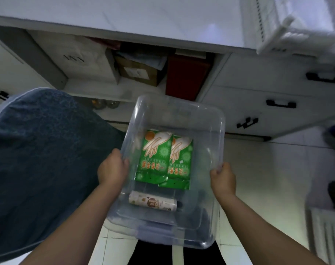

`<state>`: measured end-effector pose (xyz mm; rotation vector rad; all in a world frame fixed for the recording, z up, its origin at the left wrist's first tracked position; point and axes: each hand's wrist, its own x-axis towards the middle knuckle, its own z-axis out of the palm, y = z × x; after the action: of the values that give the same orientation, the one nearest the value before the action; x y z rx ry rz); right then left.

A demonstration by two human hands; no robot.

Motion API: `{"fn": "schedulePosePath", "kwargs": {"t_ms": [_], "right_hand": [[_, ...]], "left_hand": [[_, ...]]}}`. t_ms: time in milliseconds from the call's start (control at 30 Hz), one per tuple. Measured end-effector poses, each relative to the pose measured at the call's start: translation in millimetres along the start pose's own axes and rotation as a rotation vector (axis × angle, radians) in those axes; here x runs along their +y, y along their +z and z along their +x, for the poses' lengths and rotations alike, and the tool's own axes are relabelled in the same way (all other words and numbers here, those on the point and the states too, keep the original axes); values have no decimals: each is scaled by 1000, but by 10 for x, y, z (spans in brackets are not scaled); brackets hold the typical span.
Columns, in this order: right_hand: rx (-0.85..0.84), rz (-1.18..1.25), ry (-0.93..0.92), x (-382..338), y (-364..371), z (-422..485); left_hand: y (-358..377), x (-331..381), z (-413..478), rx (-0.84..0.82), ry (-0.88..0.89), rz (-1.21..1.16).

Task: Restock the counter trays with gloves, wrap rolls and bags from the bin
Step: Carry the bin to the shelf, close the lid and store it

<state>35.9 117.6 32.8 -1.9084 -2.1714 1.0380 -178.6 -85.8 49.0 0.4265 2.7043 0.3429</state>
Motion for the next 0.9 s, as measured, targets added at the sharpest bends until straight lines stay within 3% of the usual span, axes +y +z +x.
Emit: {"fn": "schedulePosePath", "kwargs": {"t_ms": [367,700,900], "right_hand": [[317,48,181,1096,-1466,-274],[532,173,326,2717,-2822,-395],[552,222,337,3612,-3757,-343]], "left_hand": [[212,1445,-582,-254,371,49],[821,3221,-1845,-200,701,161],[1185,4257,-2686,-238,763,185]]}}
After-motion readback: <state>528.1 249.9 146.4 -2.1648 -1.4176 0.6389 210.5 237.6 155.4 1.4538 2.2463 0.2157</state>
